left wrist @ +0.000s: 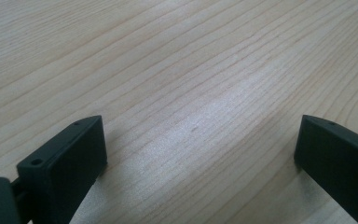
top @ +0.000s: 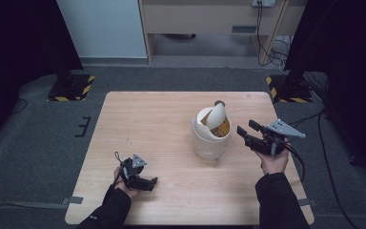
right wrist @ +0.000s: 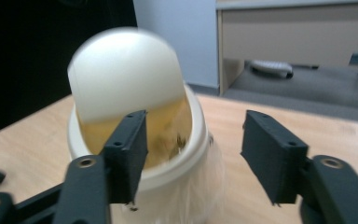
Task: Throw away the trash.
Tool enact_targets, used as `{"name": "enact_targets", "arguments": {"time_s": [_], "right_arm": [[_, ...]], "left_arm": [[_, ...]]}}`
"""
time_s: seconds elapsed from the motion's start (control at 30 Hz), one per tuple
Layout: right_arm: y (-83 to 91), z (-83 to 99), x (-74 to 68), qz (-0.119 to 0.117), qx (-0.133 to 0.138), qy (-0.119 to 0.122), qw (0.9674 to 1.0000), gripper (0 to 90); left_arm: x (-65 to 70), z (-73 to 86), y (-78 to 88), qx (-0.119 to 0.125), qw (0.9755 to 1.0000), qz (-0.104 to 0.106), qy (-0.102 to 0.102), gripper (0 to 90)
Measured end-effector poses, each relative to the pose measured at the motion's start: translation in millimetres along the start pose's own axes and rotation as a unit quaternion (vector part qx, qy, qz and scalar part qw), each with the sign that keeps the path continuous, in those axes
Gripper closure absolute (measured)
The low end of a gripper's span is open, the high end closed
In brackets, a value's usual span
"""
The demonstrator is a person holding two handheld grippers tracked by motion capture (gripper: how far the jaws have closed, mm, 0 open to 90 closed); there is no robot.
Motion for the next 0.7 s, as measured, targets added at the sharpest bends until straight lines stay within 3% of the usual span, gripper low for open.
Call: {"name": "enact_targets", "arguments": {"time_s": [0.17, 0.27, 0.43, 0.57, 0.7], "right_arm": [[9.7, 26.2, 7.8, 0.003, -0.04, -0.003, 0.9992, 25.0], [13.1, 42.4, 15.4, -0.006, -0.069, -0.024, 0.9973, 16.8], [20.8, 75.4, 38.0, 0.001, -0.136, -0.053, 0.9893, 11.7], [25.4, 94.2, 54.6, 0.023, -0.172, -0.078, 0.9816, 9.5], [26.1, 105.4, 63.9, 0.043, -0.202, -0.087, 0.9746, 7.4]], "left_arm": [[-0.4, 0.6, 0.0, 0.001, 1.0, 0.002, -0.002, 0.0], [-0.8, 0.8, 0.0, 0.001, 1.0, 0.003, -0.004, 0.0], [-2.8, 2.2, 0.5, 0.006, 0.9999, 0.009, -0.01, 0.0], [-5.6, 3.6, 0.7, 0.011, 0.9998, 0.011, -0.011, 0.0], [-7.8, 4.5, 0.4, 0.016, 0.9997, 0.011, -0.011, 0.0]]}}
Point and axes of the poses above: each handheld gripper's, and its own axes: y roughly backward along the jaws, z roughly out of its underside, x roughly to its right, the point moved 4 cm from there along -y, roughly forward along the jaws, and after that the axes turned 7 degrees about -z, right-handed, at the moved point
